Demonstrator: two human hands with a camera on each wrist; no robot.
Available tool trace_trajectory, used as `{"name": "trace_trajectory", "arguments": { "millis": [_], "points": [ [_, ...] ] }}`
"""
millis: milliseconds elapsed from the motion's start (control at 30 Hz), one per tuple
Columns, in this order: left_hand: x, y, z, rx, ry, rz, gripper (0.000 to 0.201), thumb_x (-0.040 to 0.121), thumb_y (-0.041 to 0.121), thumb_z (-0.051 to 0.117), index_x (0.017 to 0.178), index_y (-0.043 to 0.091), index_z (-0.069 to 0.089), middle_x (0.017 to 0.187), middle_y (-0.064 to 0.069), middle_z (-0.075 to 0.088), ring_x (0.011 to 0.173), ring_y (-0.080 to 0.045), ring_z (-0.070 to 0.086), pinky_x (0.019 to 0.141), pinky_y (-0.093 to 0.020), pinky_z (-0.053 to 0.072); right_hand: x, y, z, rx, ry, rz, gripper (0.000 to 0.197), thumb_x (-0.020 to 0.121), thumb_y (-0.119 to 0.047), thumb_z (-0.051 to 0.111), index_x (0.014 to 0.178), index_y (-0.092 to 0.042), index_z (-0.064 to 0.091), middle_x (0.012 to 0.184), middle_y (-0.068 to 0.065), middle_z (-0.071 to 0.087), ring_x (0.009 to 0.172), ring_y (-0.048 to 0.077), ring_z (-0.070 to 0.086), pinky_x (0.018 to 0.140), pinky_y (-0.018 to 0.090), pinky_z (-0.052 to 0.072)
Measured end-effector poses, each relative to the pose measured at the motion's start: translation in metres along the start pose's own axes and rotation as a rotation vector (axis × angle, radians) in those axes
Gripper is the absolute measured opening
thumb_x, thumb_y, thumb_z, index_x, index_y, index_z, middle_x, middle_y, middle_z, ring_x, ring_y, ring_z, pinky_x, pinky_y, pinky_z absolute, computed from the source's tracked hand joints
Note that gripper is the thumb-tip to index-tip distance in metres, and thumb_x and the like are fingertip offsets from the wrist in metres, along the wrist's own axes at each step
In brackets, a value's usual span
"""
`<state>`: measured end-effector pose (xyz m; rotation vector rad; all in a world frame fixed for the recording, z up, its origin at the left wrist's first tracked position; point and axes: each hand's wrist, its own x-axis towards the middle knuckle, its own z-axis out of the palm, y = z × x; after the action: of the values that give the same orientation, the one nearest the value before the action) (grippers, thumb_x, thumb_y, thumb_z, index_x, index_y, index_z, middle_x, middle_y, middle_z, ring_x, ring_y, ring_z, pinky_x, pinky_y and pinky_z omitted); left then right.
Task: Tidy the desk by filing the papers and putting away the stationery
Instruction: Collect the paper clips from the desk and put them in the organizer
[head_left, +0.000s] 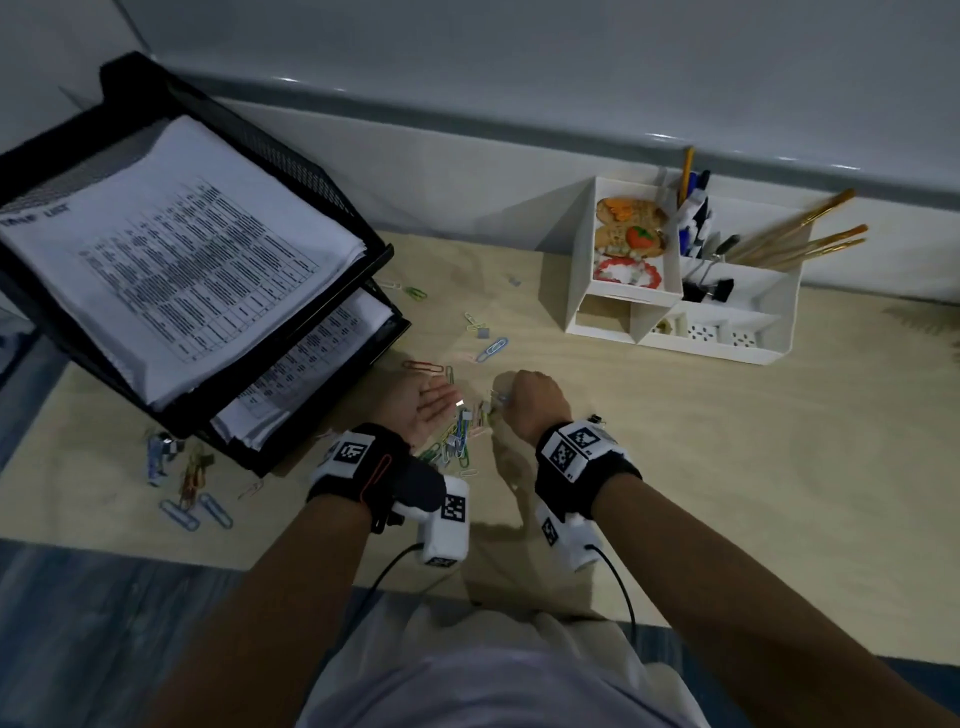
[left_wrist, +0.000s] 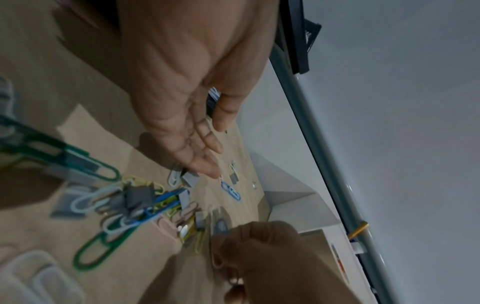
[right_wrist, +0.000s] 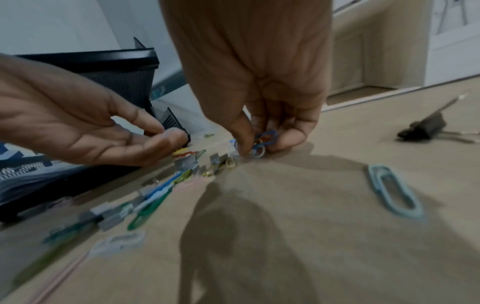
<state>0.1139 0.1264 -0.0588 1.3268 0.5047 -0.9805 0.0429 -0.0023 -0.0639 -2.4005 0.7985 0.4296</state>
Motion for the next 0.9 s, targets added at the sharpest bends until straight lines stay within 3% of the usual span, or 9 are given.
{"name": "trace_trajectory", "arguments": {
  "millis": [67, 133, 233, 300, 433, 600, 733, 833, 900],
  "points": [
    [-0.001, 0.000, 0.007, -0.016, -0.029, -0.015, 0.040, 0.101, 0.015, 0.030, 0.132, -0.007, 0.043, 0.132, -0.020, 0.052, 0.128, -0.029, 0.047, 0.104, -0.032, 0.038, -0.003, -0.007, -0.007, 0.105, 0.013, 0.004, 0.021, 0.086, -0.012, 0.054, 0.099, 0.002, 0.062, 0.109, 0.023, 0.063, 0.104, 0.038, 0.058, 0.075, 0.032, 0.042],
    [0.001, 0.001, 0.012, -0.082, -0.057, -0.040, 0.042, 0.102, 0.021, 0.028, 0.128, -0.006, 0.046, 0.135, -0.021, 0.048, 0.127, -0.029, 0.048, 0.107, -0.033, 0.036, -0.006, -0.017, -0.014, 0.242, 0.046, -0.058, 0.015, 0.084, -0.012, 0.061, 0.088, 0.002, 0.066, 0.096, 0.020, 0.068, 0.093, 0.032, 0.061, 0.069, 0.027, 0.040],
    [0.005, 0.005, 0.018, -0.196, -0.112, -0.067, 0.045, 0.103, 0.033, 0.024, 0.095, 0.000, 0.055, 0.101, -0.017, 0.058, 0.088, -0.023, 0.058, 0.093, -0.033, 0.043, -0.007, -0.033, -0.027, 0.418, 0.020, -0.139, 0.021, 0.081, -0.008, 0.066, 0.061, -0.012, 0.061, 0.064, 0.003, 0.059, 0.061, 0.015, 0.054, 0.057, 0.019, 0.041],
    [0.009, 0.010, 0.019, -0.239, -0.136, -0.076, 0.048, 0.102, 0.035, 0.023, 0.080, 0.004, 0.052, 0.070, -0.011, 0.060, 0.061, -0.019, 0.057, 0.066, -0.027, 0.046, 0.004, -0.034, -0.035, 0.485, 0.059, -0.127, 0.034, 0.081, -0.004, 0.064, 0.053, -0.020, 0.053, 0.057, -0.003, 0.054, 0.051, 0.010, 0.050, 0.054, 0.022, 0.045],
    [0.021, 0.034, 0.019, -0.007, -0.056, -0.070, 0.044, 0.101, 0.029, 0.029, 0.059, 0.016, 0.035, 0.029, 0.005, 0.038, 0.020, -0.007, 0.029, 0.031, -0.013, 0.020, 0.041, -0.026, -0.045, 0.245, 0.171, -0.143, 0.015, 0.083, -0.001, 0.054, 0.076, -0.004, 0.068, 0.084, 0.017, 0.068, 0.082, 0.030, 0.062, 0.076, 0.036, 0.049],
    [0.037, 0.064, 0.031, 0.817, 0.093, 0.305, 0.038, 0.092, 0.014, 0.049, 0.059, 0.012, 0.032, 0.056, -0.007, 0.035, 0.056, -0.023, 0.036, 0.055, -0.025, 0.028, 0.065, -0.020, -0.029, -0.194, 0.013, -0.270, 0.029, 0.088, -0.009, 0.048, 0.112, -0.010, 0.065, 0.117, 0.020, 0.055, 0.110, 0.037, 0.052, 0.088, 0.038, 0.044],
    [0.053, 0.079, 0.048, 1.220, 0.135, 0.535, 0.006, 0.090, 0.007, 0.049, 0.091, 0.009, 0.054, 0.103, -0.013, 0.059, 0.088, -0.028, 0.053, 0.072, -0.027, 0.037, 0.065, -0.014, -0.024, -0.239, 0.000, -0.304, 0.026, 0.088, -0.010, 0.046, 0.107, 0.000, 0.061, 0.117, 0.022, 0.054, 0.109, 0.037, 0.049, 0.086, 0.040, 0.042],
    [0.062, 0.079, 0.056, 1.427, 0.090, 0.560, 0.026, 0.094, 0.009, 0.048, 0.120, 0.010, 0.052, 0.125, -0.015, 0.056, 0.105, -0.033, 0.056, 0.074, -0.029, 0.039, 0.067, -0.005, -0.023, -0.180, -0.006, -0.280, 0.016, 0.084, -0.008, 0.049, 0.093, -0.002, 0.061, 0.108, 0.021, 0.055, 0.102, 0.036, 0.050, 0.082, 0.042, 0.044],
    [0.065, 0.075, 0.058, 1.548, 0.084, 0.592, 0.026, 0.094, 0.011, 0.050, 0.120, 0.011, 0.050, 0.126, -0.017, 0.051, 0.106, -0.034, 0.054, 0.075, -0.031, 0.037, 0.067, -0.002, -0.023, -0.129, -0.056, -0.266, 0.006, 0.080, -0.007, 0.054, 0.084, -0.006, 0.059, 0.101, 0.019, 0.059, 0.095, 0.035, 0.054, 0.078, 0.039, 0.043]
  ]
}}
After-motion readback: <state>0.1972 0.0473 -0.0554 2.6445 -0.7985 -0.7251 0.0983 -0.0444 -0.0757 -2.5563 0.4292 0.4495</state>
